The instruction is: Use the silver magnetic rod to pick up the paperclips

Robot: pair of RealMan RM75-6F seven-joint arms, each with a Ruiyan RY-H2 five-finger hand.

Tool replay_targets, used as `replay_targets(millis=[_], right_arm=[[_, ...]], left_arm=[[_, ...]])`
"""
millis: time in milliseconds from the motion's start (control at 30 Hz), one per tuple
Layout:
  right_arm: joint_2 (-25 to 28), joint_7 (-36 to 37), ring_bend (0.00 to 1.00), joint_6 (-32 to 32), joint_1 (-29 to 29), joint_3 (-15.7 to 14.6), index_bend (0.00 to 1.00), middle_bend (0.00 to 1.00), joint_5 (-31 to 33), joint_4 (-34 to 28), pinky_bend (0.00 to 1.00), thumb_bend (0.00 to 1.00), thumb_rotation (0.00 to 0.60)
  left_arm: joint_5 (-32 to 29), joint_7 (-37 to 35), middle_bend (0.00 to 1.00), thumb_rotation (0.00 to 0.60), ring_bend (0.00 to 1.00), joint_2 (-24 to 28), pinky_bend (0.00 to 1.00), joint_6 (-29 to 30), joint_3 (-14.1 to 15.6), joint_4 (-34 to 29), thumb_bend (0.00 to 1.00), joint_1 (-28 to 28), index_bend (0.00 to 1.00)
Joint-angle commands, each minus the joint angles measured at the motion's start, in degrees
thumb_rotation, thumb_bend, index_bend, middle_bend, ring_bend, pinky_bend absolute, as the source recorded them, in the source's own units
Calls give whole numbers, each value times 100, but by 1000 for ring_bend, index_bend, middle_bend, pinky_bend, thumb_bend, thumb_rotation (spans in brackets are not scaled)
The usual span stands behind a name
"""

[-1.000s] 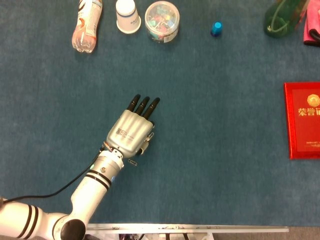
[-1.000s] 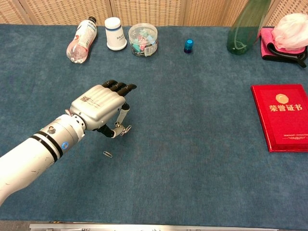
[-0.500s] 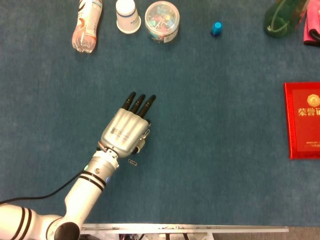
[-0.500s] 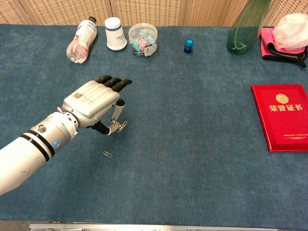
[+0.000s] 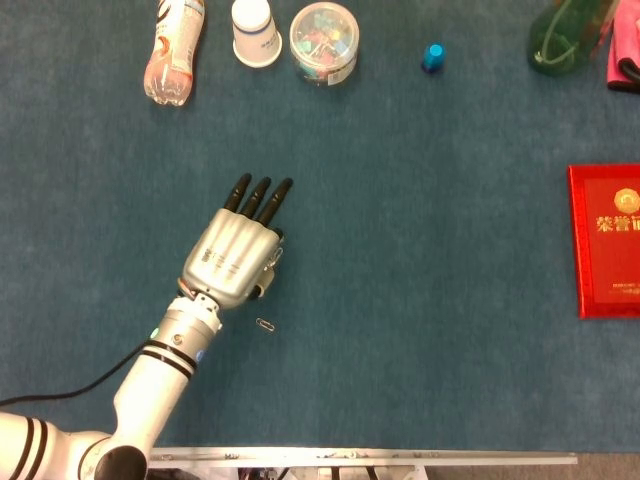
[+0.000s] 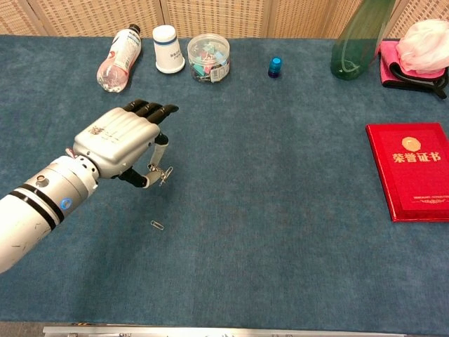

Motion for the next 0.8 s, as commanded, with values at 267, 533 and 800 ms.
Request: replay_targets(millis=[267,533,800], right_arm=[[-10,-18,161,-3,2,1,269,220,9,1,288,142,600],[-20,-61,161,-27,14,0,268,219,23,-13,288,142,600],[-21,-59,161,-20,8,12,269,219,47,-10,288,141,600]], left_arm=[[170,-111,0,600,0,448,47,353,27,-256,323,260,575],[118,-453,0,600,0,896,47,483,28,-197,323,529,575],[23,-925,0,600,0,1248,47,489,48,22,323,824,576]])
